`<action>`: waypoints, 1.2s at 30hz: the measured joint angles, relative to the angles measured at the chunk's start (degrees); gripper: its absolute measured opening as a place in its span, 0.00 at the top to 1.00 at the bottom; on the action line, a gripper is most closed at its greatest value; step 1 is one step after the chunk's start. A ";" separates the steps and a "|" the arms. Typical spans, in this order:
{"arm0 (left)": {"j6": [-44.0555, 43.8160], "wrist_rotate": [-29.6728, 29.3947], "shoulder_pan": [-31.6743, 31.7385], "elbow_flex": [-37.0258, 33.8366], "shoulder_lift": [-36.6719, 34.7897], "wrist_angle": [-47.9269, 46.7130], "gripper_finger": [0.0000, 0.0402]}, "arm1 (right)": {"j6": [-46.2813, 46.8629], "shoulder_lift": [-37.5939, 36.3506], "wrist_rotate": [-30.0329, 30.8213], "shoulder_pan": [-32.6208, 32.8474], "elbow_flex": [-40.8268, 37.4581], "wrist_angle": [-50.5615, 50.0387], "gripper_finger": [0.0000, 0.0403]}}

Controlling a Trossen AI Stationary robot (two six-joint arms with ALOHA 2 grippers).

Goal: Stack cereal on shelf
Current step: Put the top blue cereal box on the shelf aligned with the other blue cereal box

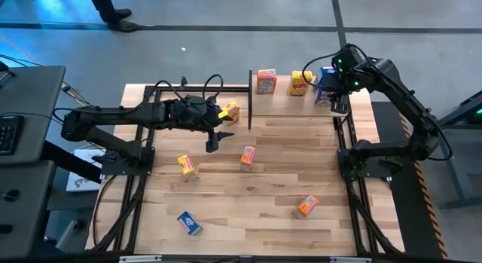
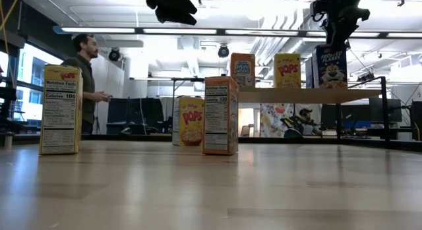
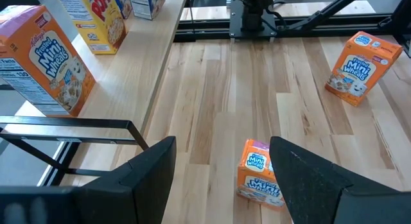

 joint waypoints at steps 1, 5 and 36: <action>0.03 0.00 -0.01 0.00 0.00 -0.01 0.40 | 0.00 0.00 0.04 0.01 0.00 0.00 0.57; 0.03 0.00 0.01 0.00 0.00 -0.02 0.40 | 0.00 0.00 0.33 0.00 0.00 0.02 0.53; 0.01 0.00 -0.01 0.00 0.00 0.00 0.40 | 0.43 -0.90 5.88 0.07 2.86 0.44 0.47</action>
